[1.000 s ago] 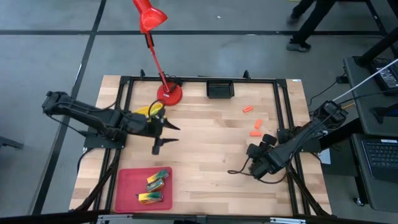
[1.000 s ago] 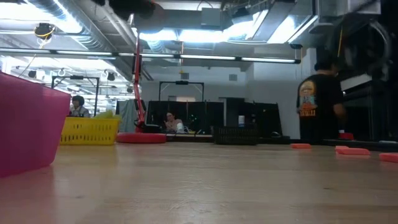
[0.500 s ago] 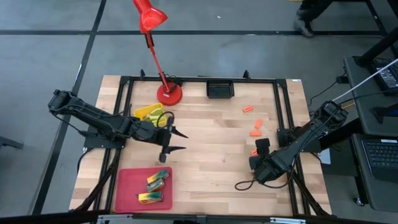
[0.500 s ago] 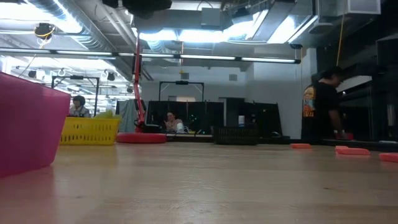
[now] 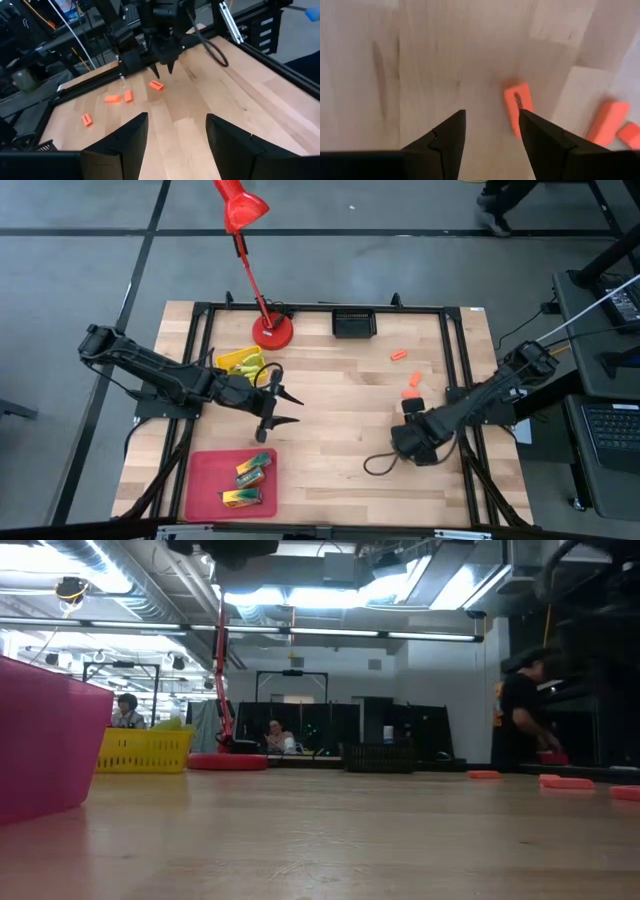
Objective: Pick & Place School Supplies
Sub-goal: Put the bottom eraser into the black bin
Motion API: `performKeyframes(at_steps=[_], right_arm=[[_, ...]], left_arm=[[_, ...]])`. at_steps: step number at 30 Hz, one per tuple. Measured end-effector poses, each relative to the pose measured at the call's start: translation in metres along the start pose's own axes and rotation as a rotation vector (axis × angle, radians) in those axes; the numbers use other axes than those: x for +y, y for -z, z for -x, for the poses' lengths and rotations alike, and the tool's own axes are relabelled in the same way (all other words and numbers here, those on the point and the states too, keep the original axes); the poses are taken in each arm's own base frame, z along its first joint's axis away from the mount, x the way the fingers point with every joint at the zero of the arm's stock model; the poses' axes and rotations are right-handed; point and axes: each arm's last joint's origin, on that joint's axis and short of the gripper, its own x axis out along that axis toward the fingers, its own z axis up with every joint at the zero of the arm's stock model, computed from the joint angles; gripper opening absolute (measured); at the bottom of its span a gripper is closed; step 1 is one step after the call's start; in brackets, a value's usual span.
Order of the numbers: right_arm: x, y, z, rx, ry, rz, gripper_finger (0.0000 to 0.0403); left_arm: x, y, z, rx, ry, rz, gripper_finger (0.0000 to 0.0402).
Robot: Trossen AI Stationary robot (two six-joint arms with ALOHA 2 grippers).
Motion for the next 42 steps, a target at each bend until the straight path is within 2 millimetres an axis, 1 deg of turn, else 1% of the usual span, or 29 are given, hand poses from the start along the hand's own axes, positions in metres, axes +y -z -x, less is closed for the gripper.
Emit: performKeyframes(at_steps=[3, 6, 9, 12, 13, 16, 19, 27, 31, 42], right_arm=[[-0.006, 0.002, 0.003, 0.026, -0.011, 0.047, 0.0187], [-0.010, 0.005, 0.007, -0.025, -0.007, 0.097, 0.0187], [-0.014, 0.015, 0.003, -0.080, -0.006, 0.108, 0.0187], [-0.019, 0.028, -0.003, -0.132, -0.024, 0.081, 0.0187], [-0.020, 0.029, -0.002, -0.132, -0.029, 0.072, 0.0187], [-0.022, 0.028, 0.009, -0.215, -0.031, 0.052, 0.0187], [-0.023, 0.031, 0.011, -0.211, -0.031, 0.053, 0.0187], [-0.033, 0.026, 0.009, -0.203, -0.053, 0.002, 0.0187], [-0.036, 0.023, 0.003, -0.164, -0.071, 0.001, 0.0187], [-0.030, 0.013, -0.030, 0.011, -0.055, 0.028, 0.0187]], left_arm=[[0.005, 0.001, -0.001, 0.006, -0.018, 0.006, 0.0196], [0.010, 0.003, -0.002, 0.008, -0.019, 0.013, 0.0196], [0.013, 0.004, -0.002, 0.004, -0.005, 0.032, 0.0196], [0.014, 0.004, -0.002, 0.004, -0.010, 0.043, 0.0196], [0.015, 0.004, -0.002, -0.001, -0.012, 0.044, 0.0196], [0.015, 0.001, -0.002, -0.024, -0.020, 0.050, 0.0196], [0.016, 0.000, -0.002, -0.045, -0.024, 0.064, 0.0196], [0.013, -0.001, -0.002, -0.049, -0.012, 0.066, 0.0196], [0.011, -0.001, -0.002, -0.042, -0.005, 0.057, 0.0196], [0.011, -0.001, -0.002, -0.049, 0.019, 0.035, 0.0196]])
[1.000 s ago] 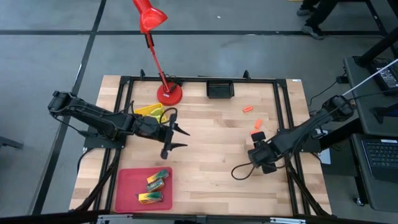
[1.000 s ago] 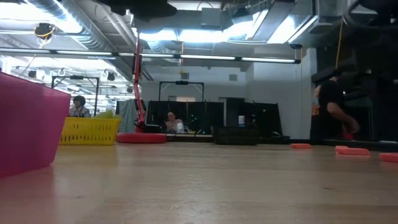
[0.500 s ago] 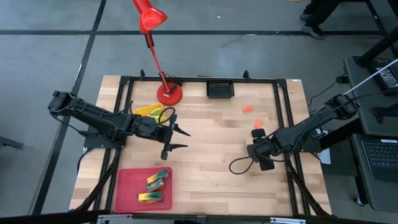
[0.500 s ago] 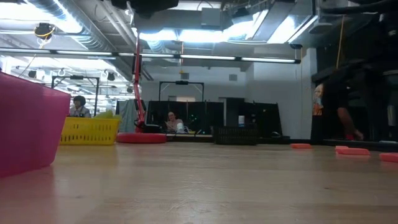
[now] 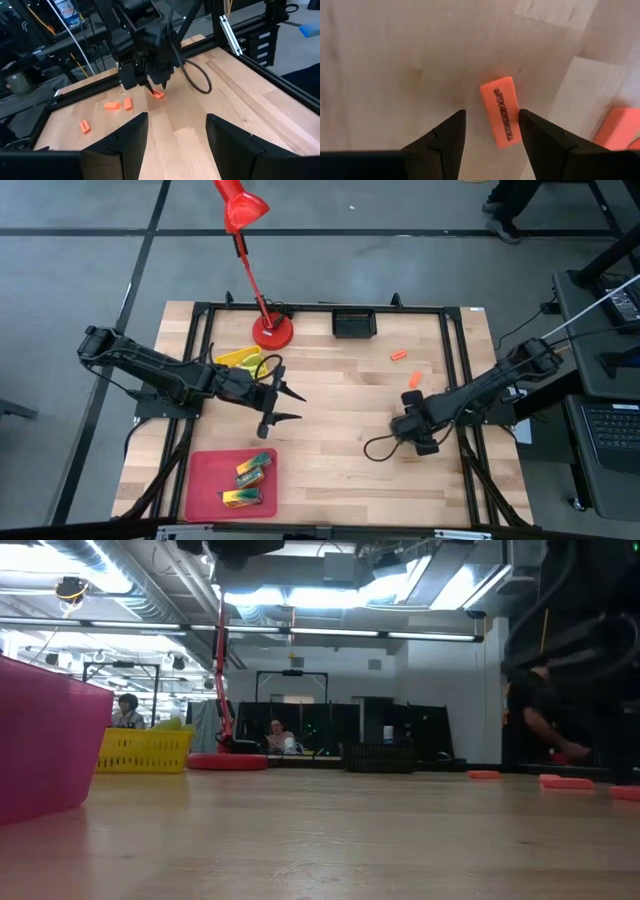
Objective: Pick & Place School Supplies
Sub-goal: Put the bottom eraser into the black bin
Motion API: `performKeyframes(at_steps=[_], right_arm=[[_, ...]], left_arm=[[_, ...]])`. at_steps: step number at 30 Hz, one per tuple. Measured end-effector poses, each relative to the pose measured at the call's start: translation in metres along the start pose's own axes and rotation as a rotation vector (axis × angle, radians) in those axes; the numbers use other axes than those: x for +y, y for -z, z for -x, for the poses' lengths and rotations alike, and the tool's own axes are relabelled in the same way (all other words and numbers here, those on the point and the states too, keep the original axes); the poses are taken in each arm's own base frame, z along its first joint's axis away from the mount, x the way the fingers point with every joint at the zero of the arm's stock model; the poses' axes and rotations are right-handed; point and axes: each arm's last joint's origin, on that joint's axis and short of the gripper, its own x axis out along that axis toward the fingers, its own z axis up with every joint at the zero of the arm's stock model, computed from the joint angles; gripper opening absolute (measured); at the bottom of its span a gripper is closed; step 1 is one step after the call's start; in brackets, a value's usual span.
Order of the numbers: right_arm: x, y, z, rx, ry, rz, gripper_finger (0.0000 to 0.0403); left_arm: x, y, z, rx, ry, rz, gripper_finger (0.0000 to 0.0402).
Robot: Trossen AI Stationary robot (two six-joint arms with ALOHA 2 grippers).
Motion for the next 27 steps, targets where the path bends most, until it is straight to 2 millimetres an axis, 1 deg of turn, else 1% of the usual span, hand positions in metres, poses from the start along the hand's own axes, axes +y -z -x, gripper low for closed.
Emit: performKeyframes(at_steps=[5, 9, 12, 14, 16, 18, 21, 22, 25, 27], right_arm=[[0.001, -0.004, -0.011, 0.052, 0.029, 0.004, 0.0187], [-0.003, -0.005, -0.012, 0.065, 0.017, -0.017, 0.0186], [-0.007, -0.006, -0.013, 0.069, 0.011, -0.037, 0.0177], [-0.009, -0.006, -0.013, 0.072, 0.006, -0.052, 0.0161], [-0.011, -0.007, -0.013, 0.072, 0.006, -0.064, 0.0137], [-0.011, -0.007, -0.013, 0.073, 0.004, -0.070, 0.0103], [-0.011, -0.007, -0.014, 0.070, 0.013, -0.068, 0.0040], [-0.011, -0.007, -0.013, 0.068, 0.014, -0.065, 0.0031], [-0.008, -0.011, -0.009, 0.045, 0.031, -0.058, 0.0032], [-0.007, -0.024, 0.000, -0.033, 0.070, -0.066, 0.0032]], left_arm=[[-0.001, 0.000, 0.000, -0.006, 0.023, -0.004, 0.0196], [-0.001, 0.000, 0.000, -0.004, 0.023, -0.007, 0.0196], [-0.001, 0.000, 0.000, -0.003, 0.024, -0.007, 0.0196], [-0.001, 0.000, 0.000, 0.000, 0.028, -0.008, 0.0196], [-0.001, 0.000, 0.000, 0.000, 0.028, -0.007, 0.0196], [-0.001, 0.000, 0.000, 0.000, 0.028, -0.007, 0.0196], [-0.001, 0.001, 0.000, 0.001, 0.028, 0.000, 0.0195], [-0.001, 0.001, 0.000, 0.004, 0.029, 0.003, 0.0194], [-0.002, 0.003, 0.000, 0.028, 0.031, 0.018, 0.0192], [-0.001, 0.007, 0.000, 0.069, 0.007, 0.034, 0.0190]])
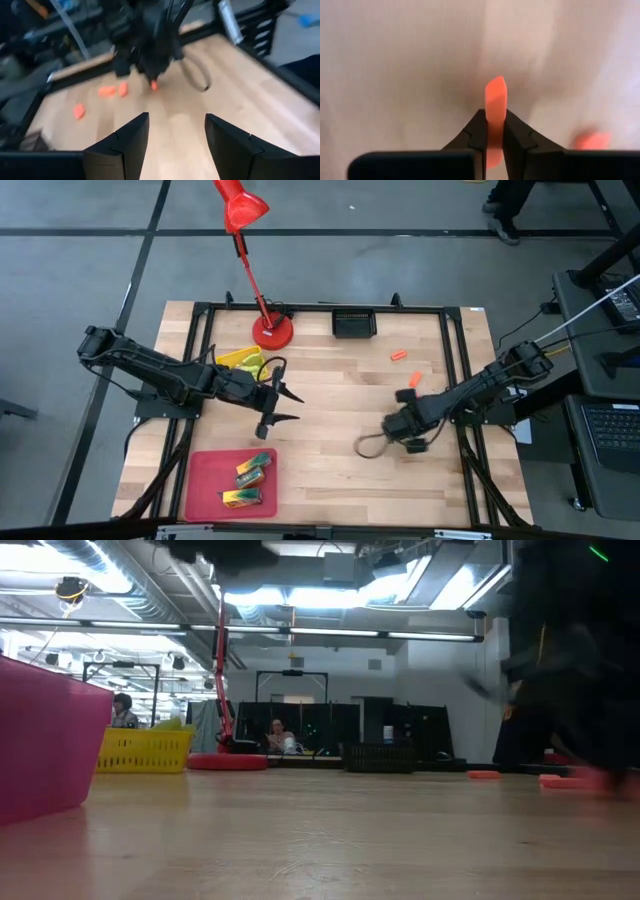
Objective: Pick & Place School Supplies
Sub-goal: Put the bottom eraser into the black bin
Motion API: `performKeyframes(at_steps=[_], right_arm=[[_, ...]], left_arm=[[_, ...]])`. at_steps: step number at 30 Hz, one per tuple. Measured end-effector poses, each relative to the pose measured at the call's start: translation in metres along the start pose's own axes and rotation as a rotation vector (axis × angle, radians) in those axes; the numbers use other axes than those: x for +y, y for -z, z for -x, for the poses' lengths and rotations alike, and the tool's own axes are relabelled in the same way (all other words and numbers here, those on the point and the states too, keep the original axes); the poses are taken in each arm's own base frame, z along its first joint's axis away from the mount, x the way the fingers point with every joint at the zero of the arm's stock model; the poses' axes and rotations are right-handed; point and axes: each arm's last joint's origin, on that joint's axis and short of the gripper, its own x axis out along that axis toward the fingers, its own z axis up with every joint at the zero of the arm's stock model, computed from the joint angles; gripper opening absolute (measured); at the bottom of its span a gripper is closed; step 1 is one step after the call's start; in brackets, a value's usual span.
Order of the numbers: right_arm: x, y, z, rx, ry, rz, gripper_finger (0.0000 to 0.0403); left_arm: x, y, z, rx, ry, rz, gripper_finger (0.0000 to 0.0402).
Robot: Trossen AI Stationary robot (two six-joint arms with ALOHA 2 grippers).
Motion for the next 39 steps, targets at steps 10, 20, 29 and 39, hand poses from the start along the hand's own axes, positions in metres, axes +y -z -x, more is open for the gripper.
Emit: performKeyframes(at_steps=[10, 20, 29, 39], right_arm=[[0.013, -0.065, 0.086, -0.481, 0.129, 0.060, 0.0032], [-0.030, -0.082, 0.102, -0.575, 0.444, -0.016, 0.0032], [-0.171, -0.081, 0.076, -0.713, 0.446, -0.301, 0.0032], [-0.299, -0.012, 0.062, -0.887, 0.274, -0.717, 0.0032]], left_arm=[[-0.002, 0.010, -0.021, 0.044, -0.090, 0.060, 0.0187], [-0.008, 0.037, -0.072, 0.043, -0.104, -0.005, 0.0187], [-0.012, 0.039, -0.071, 0.076, -0.099, -0.010, 0.0187], [-0.018, 0.045, -0.070, 0.154, -0.115, -0.033, 0.0187]])
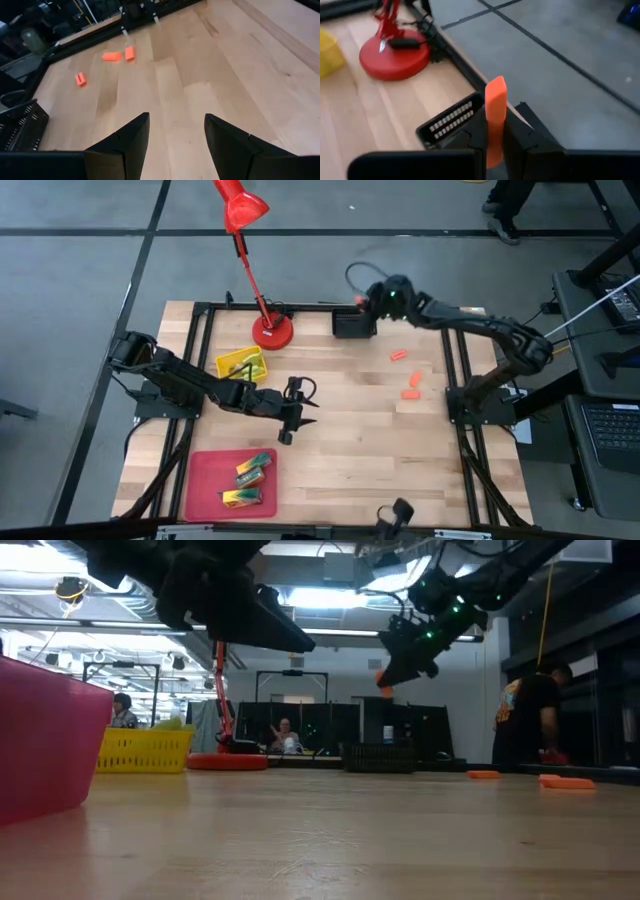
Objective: Pick & Place School Supplies
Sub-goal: Put the bottom eraser into the black bin
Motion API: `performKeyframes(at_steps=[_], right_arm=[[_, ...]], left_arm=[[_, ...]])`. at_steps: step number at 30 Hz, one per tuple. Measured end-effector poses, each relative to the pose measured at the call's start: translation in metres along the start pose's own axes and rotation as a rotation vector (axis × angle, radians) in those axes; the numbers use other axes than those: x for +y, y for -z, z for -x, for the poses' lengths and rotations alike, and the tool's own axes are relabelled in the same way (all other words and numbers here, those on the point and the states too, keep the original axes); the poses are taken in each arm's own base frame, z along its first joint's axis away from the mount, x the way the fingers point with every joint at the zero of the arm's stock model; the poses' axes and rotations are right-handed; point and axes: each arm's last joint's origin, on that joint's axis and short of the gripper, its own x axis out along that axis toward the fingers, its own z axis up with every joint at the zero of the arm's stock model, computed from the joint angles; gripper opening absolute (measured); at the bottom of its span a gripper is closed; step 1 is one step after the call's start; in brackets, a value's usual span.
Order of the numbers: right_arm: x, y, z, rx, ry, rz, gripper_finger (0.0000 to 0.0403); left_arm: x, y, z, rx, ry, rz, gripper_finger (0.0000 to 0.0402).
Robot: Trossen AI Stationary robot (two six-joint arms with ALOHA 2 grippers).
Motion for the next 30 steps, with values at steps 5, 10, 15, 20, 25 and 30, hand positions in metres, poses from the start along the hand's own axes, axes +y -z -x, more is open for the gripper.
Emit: performKeyframes(at_steps=[5, 10, 15, 20, 25, 30], right_arm=[[-0.015, 0.011, -0.013, 0.049, -0.050, -0.069, 0.0032], [-0.015, 0.034, -0.043, 0.152, -0.069, -0.066, 0.0032], [-0.014, 0.053, -0.064, 0.227, -0.084, -0.025, 0.0032], [-0.014, 0.055, -0.066, 0.230, -0.077, -0.018, 0.0082], [-0.014, 0.053, -0.063, 0.227, -0.078, -0.073, 0.0200], [-0.005, 0.050, -0.051, 0.277, -0.032, -0.106, 0.0250]], left_arm=[[0.000, 0.000, 0.000, -0.001, -0.001, 0.001, 0.0187], [0.000, 0.000, 0.000, -0.002, 0.000, 0.011, 0.0187], [-0.004, 0.000, 0.001, 0.005, 0.011, 0.018, 0.0187], [-0.006, 0.001, 0.002, 0.018, -0.001, 0.012, 0.0187], [-0.006, 0.001, 0.002, 0.025, -0.002, 0.026, 0.0187], [-0.006, 0.002, 0.002, 0.034, 0.001, 0.033, 0.0187]])
